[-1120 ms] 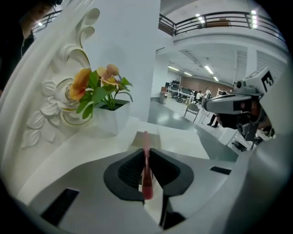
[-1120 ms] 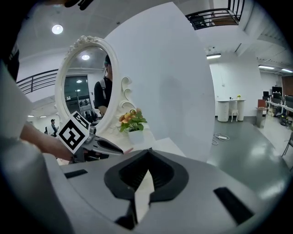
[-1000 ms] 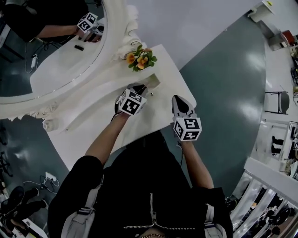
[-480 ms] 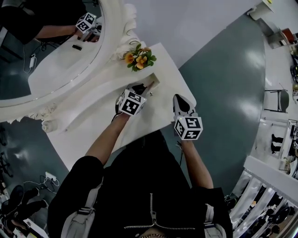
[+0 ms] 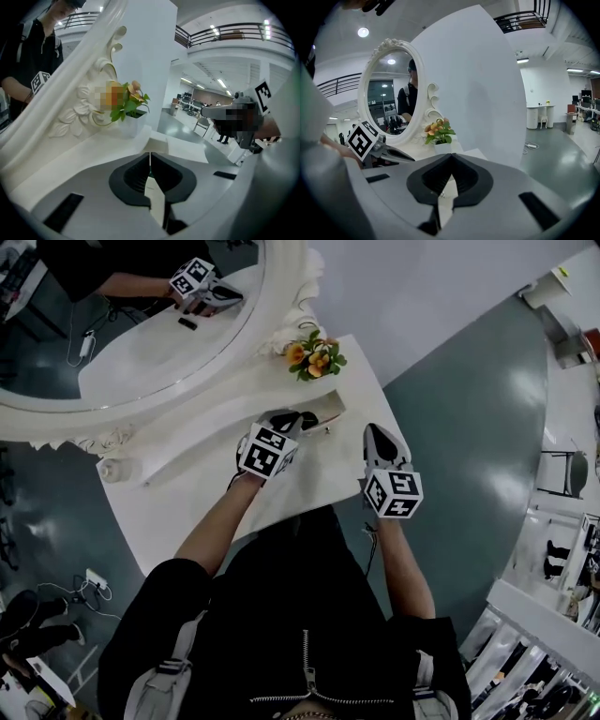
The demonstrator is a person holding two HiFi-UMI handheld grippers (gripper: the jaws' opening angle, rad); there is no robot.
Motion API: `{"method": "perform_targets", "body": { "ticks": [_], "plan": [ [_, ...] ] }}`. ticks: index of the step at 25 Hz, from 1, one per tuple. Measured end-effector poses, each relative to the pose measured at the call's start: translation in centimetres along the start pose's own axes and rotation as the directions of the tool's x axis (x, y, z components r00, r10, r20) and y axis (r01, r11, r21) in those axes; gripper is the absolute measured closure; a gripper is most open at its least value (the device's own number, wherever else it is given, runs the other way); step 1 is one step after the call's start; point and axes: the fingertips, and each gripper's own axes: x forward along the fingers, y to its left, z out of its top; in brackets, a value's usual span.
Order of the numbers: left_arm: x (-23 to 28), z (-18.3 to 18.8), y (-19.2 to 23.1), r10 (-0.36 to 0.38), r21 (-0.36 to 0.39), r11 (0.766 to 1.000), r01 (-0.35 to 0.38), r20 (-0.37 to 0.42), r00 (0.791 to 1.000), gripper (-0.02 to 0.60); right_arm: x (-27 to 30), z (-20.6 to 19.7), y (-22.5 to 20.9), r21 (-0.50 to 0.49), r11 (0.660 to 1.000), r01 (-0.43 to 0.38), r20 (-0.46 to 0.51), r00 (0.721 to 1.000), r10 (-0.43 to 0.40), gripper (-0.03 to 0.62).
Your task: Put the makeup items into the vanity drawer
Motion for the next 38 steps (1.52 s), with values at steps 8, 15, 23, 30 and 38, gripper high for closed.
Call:
{"method": "perform_targets", "body": {
  "ticks": [8,15,23,30,38],
  "plan": [
    [-6.5,-0.6,2.8,0.104,-0.055,0.993,-0.101,0.068,0.992,0.558,1.4,1.2,4.8,-0.051,0.994,-0.092,0.025,0.995,0.094,0.588],
    [-12.6,-1.4,5.5,0.213,-0.114,0.974,-0.198,0.137,0.967,0.560,2.0,2.9,8.7,-0.098,0.984,-0.152,0.053,0.986,0.158,0.588],
    [-15.0,-4.3,6.1,0.244,-0.140,0.964,-0.228,0.112,0.963,0.560,1.6,2.6,11.2,-0.119,0.976,-0.183,0.043,0.981,0.189,0.588],
    [-14.3,-9.1,5.1,0.222,-0.164,0.963,-0.214,0.030,0.975,0.560,1.1,-1.0,12.0,-0.092,0.979,-0.184,-0.015,0.983,0.184,0.588],
    [-12.1,-13.8,3.5,0.138,-0.211,0.965,-0.155,-0.092,0.986,0.405,0.6,-3.6,11.9,-0.066,0.983,-0.171,-0.059,0.984,0.167,0.588]
  ]
}}
